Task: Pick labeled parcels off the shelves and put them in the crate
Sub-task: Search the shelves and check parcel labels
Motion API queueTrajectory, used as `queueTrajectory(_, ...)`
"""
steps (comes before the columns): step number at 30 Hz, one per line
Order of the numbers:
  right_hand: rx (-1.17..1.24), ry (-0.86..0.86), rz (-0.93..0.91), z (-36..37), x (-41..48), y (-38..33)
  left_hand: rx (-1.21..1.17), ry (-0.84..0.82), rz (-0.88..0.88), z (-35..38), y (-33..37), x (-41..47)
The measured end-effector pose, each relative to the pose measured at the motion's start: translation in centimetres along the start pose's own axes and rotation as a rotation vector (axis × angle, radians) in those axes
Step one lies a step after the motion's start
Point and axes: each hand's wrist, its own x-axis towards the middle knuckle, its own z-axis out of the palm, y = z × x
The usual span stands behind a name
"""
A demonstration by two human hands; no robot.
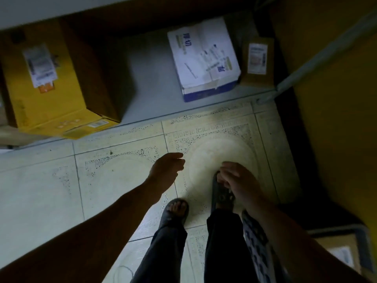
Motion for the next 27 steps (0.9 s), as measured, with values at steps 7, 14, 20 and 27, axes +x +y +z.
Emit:
queueTrajectory(7,-0.261,-0.001,-0.148,-5.3,10.8,-6.6,-0.003,0.086,0.068,0.7,5.4,6.1)
queueTrajectory(14,-0.201,0.151,-0.184,-7.7,19.7,-13.0,-0.068,0.141,0.110,3.0,12.0,13.0)
queueTrajectory(20,-0.098,0.059,-0.212,-7.3,23.5,-15.7,-0.081,0.141,0.139,3.3,14.9,16.6)
queueTrajectory(27,0.040,0.066,-0.142,-7.1,23.5,-14.8,-0.188,0.189,0.183,3.6,13.6,16.5)
